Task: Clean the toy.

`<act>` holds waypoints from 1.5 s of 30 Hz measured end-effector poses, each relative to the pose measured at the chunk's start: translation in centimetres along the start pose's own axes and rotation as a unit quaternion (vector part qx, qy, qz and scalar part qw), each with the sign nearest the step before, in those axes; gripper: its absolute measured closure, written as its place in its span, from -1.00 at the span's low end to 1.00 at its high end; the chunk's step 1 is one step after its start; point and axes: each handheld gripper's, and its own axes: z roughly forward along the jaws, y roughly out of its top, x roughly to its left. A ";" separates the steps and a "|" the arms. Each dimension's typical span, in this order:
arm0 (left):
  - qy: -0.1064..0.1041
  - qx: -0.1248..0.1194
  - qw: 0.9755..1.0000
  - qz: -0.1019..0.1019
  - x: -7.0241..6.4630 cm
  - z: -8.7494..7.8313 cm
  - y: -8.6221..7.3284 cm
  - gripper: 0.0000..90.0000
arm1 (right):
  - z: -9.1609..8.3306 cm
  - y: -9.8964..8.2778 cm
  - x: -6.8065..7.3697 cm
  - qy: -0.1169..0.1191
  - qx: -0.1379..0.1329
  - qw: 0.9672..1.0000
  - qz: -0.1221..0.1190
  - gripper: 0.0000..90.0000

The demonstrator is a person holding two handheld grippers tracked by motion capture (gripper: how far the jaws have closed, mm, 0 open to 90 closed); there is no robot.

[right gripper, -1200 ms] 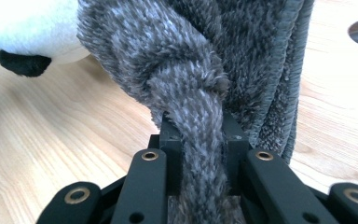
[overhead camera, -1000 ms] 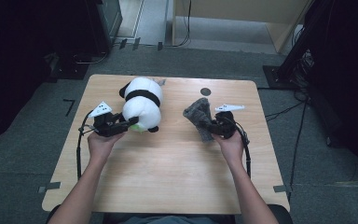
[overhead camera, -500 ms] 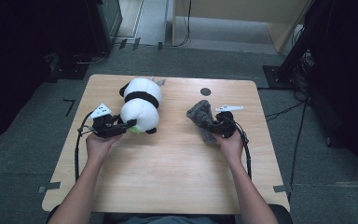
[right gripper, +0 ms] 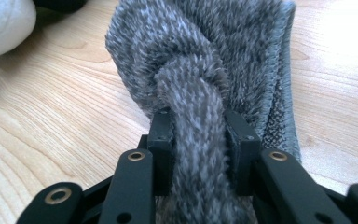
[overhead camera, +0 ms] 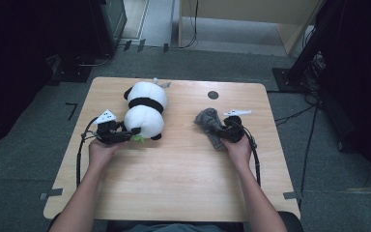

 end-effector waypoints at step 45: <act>0.000 0.026 0.999 0.043 -1.5 -3.4 1.4 -0.75 | -3.8 1.3 1.8 0.033 -0.044 0.998 -0.015 -0.14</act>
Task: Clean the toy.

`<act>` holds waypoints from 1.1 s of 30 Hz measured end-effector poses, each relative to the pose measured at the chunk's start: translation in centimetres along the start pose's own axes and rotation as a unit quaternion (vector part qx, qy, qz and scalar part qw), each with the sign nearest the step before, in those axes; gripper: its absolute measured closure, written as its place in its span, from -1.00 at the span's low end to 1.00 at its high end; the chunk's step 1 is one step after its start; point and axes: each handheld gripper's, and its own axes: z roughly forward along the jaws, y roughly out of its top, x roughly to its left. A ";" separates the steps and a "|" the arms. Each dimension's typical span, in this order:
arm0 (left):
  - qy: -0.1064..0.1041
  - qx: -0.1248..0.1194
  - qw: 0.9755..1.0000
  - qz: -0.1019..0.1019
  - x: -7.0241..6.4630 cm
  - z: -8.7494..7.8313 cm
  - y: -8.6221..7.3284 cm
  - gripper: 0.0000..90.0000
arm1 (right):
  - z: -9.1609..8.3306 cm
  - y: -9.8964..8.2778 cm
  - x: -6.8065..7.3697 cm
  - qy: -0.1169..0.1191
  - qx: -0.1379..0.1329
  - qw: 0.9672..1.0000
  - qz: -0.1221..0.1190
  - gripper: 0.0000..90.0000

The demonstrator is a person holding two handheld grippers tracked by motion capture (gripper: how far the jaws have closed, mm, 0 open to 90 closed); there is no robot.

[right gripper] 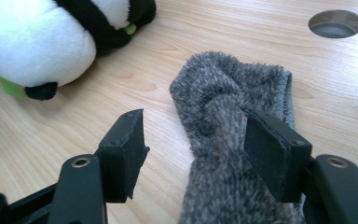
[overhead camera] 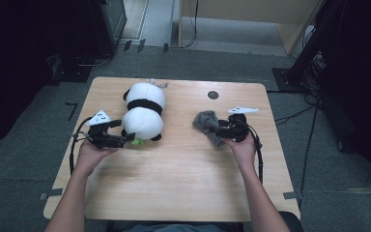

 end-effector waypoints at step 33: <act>-0.068 -0.029 0.997 0.027 -7.9 2.3 0.2 -0.69 | -2.6 -2.7 7.3 0.062 -0.012 0.994 -0.089 -0.05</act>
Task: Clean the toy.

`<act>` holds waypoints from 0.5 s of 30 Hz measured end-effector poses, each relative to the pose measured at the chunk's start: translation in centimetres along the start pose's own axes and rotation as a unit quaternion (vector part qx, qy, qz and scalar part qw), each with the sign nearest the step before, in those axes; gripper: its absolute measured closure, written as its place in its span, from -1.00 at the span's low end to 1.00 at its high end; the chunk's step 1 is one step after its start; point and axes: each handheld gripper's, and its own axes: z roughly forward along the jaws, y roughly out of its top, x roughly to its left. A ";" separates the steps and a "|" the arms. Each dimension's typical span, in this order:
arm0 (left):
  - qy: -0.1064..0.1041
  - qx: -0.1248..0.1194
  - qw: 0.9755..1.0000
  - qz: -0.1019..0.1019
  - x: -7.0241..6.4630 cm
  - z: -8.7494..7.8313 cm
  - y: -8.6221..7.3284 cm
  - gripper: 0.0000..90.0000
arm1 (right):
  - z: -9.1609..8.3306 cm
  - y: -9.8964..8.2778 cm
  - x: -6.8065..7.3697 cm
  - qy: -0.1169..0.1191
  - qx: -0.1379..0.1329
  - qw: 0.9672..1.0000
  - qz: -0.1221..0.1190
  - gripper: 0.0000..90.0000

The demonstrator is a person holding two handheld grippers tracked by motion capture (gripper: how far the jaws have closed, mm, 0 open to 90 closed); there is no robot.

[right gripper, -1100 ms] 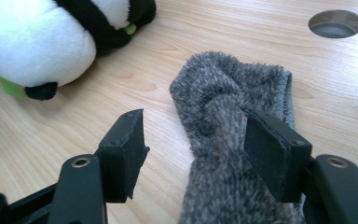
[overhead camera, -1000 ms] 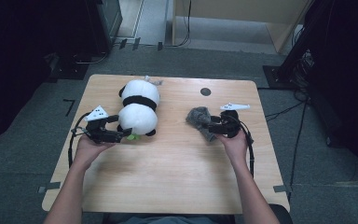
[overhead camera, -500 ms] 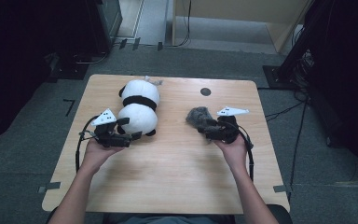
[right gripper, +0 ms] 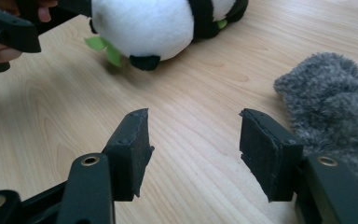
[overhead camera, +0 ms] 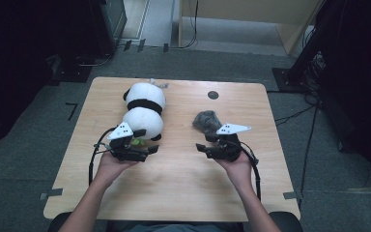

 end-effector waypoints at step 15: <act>-0.002 0.040 0.999 0.008 -2.3 3.2 -2.0 -0.68 | 1.6 -2.4 2.1 0.020 -0.005 1.000 -0.017 -0.04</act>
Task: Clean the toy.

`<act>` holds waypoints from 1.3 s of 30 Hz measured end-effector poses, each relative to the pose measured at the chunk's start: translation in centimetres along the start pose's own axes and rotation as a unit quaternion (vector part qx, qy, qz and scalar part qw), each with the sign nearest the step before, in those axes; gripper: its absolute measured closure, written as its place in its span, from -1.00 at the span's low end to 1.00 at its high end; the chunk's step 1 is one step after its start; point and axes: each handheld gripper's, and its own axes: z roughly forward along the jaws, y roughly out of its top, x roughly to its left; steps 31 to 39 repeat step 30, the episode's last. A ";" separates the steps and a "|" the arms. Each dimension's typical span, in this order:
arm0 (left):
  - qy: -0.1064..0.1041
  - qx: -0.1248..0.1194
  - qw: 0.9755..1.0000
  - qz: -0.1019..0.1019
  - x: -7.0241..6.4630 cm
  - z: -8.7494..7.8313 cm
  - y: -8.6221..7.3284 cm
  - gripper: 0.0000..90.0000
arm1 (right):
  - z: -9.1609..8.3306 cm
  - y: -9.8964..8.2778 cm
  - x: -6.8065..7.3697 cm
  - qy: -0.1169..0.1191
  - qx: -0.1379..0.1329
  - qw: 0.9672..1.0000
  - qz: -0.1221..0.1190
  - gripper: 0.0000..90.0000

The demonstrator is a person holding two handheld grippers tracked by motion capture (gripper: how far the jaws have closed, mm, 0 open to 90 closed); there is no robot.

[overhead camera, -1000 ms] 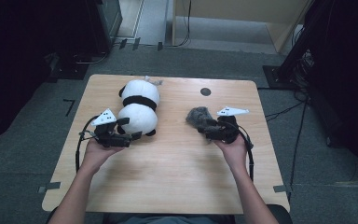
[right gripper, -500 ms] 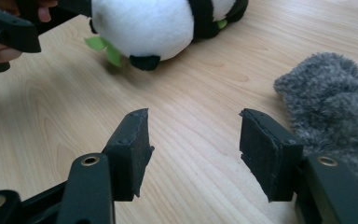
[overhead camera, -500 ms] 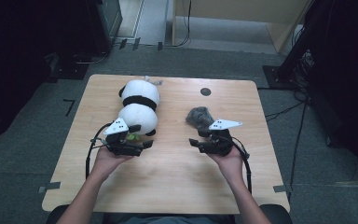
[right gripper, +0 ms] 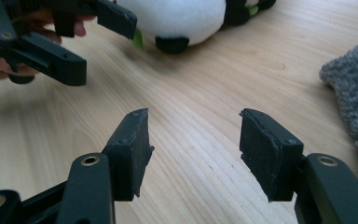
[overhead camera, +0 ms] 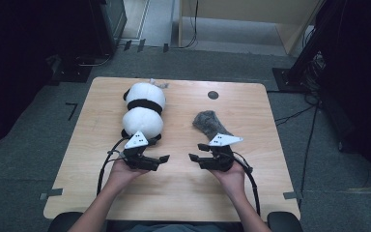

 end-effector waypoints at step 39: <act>0.035 0.111 0.992 0.056 -0.6 4.0 -2.5 -0.67 | 3.4 -3.8 -0.4 -0.040 0.057 0.998 -0.002 -0.08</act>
